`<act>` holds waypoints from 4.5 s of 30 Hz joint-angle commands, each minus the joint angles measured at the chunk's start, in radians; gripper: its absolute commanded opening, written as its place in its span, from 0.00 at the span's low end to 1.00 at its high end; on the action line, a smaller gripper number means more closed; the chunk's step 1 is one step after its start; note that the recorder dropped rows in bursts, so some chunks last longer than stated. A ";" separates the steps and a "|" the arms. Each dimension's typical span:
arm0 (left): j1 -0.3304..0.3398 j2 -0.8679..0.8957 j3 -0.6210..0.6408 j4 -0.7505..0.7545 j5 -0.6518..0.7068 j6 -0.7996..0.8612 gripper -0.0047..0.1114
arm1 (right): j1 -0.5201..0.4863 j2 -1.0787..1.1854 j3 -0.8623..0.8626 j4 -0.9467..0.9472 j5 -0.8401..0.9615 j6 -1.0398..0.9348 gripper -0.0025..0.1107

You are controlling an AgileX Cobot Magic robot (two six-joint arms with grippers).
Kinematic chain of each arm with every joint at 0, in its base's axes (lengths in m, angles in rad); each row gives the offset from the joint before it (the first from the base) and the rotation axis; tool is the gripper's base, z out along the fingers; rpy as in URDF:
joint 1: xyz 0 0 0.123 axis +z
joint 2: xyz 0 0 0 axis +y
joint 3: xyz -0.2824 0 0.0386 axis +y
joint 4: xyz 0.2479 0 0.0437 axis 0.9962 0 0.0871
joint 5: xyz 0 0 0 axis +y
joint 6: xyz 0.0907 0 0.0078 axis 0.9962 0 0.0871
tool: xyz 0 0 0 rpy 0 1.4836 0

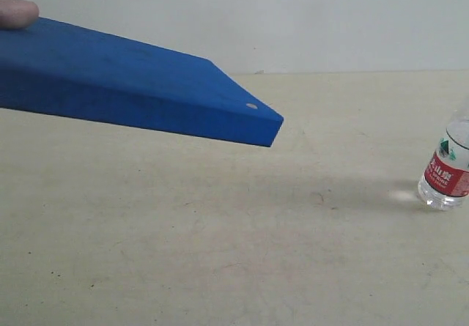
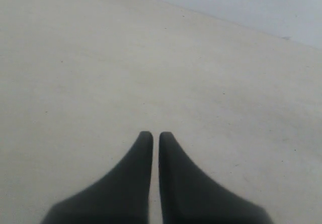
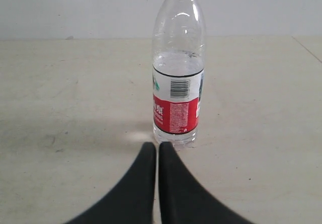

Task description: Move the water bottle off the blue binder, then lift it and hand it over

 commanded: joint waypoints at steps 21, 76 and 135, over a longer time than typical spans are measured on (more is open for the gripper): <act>0.060 -0.001 0.003 -0.412 -0.030 0.583 0.08 | 0.000 -0.005 -0.001 -0.009 -0.009 -0.003 0.02; -0.088 -0.001 0.003 0.123 -0.237 0.142 0.08 | 0.000 -0.005 -0.001 -0.009 -0.008 -0.003 0.02; -0.088 -0.001 0.003 0.120 -0.105 0.193 0.08 | 0.000 -0.005 -0.001 -0.010 -0.011 -0.003 0.02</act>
